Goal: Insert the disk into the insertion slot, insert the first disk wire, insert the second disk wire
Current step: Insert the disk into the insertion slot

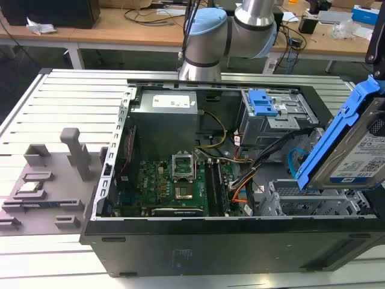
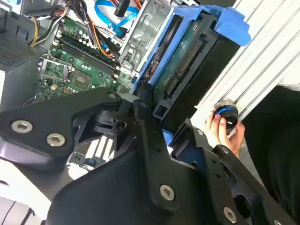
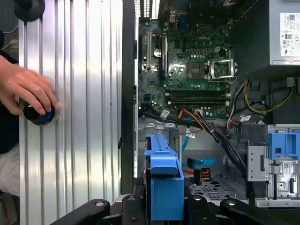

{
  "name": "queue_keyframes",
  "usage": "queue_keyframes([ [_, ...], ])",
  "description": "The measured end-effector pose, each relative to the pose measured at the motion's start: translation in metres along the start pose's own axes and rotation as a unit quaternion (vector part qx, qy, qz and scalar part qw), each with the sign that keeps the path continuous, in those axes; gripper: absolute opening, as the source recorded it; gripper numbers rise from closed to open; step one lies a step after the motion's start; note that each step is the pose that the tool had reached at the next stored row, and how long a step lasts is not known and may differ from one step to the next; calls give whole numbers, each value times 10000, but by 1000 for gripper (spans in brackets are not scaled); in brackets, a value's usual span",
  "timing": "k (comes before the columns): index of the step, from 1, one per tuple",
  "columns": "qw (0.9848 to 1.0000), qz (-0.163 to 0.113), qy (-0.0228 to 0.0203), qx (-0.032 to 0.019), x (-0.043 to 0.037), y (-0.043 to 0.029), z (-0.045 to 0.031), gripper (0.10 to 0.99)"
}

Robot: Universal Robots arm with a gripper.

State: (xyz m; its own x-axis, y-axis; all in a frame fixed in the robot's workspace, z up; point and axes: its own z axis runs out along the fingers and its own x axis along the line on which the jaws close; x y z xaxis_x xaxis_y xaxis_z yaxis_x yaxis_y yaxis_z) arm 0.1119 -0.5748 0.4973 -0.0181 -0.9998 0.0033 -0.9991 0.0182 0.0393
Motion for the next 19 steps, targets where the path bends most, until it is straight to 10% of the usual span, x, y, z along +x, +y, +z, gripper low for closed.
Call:
queue_keyframes([
  [19, 10000, 6, -1, 0, -256, 14, 427, 365],
])
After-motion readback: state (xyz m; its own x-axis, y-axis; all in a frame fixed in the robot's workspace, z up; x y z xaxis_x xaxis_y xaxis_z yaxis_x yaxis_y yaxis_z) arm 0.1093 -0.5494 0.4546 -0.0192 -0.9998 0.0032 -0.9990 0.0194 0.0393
